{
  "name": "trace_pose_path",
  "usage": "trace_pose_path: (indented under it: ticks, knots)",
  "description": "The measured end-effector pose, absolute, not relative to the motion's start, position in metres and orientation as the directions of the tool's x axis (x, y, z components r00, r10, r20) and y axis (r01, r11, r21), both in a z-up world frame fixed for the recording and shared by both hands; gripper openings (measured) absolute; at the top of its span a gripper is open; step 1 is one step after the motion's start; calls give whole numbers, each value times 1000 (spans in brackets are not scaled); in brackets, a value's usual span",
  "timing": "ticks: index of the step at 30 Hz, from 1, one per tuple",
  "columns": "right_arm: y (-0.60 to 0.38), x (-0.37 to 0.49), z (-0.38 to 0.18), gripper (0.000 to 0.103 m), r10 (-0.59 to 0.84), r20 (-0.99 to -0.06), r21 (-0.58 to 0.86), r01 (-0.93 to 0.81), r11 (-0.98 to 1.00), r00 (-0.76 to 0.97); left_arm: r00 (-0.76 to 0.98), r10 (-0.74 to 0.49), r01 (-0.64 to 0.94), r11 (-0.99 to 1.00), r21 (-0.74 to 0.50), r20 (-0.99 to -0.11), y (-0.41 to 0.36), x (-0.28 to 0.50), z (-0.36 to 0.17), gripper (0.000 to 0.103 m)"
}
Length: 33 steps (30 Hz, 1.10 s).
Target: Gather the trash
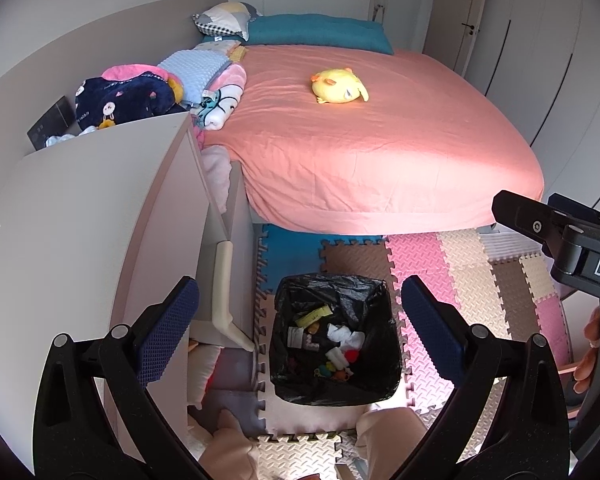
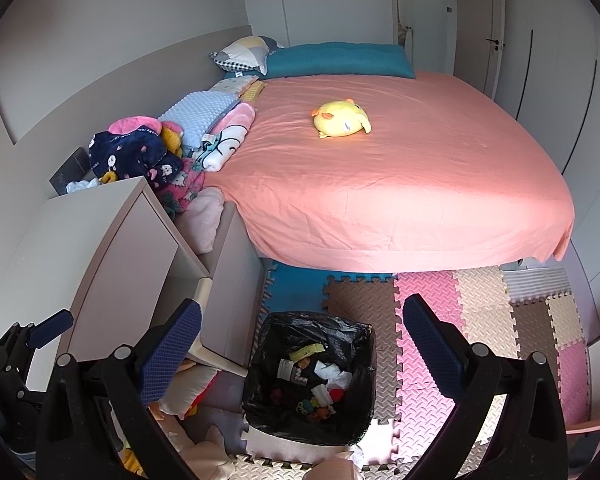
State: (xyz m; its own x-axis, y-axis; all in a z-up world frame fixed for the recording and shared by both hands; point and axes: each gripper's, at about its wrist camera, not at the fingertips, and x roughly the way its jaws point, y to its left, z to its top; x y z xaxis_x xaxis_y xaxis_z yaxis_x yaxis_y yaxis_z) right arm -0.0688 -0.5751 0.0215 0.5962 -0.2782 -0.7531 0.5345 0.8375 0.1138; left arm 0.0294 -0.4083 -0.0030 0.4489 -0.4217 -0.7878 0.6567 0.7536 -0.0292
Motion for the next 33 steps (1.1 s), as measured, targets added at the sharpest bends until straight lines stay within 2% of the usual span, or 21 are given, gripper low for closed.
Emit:
trace_pose_path:
  ticks: [33]
  knots:
    - [-569, -66, 23, 100, -276, -754, 113, 532, 839, 596, 448, -427, 664, 747, -28, -786, -406, 26, 0, 98]
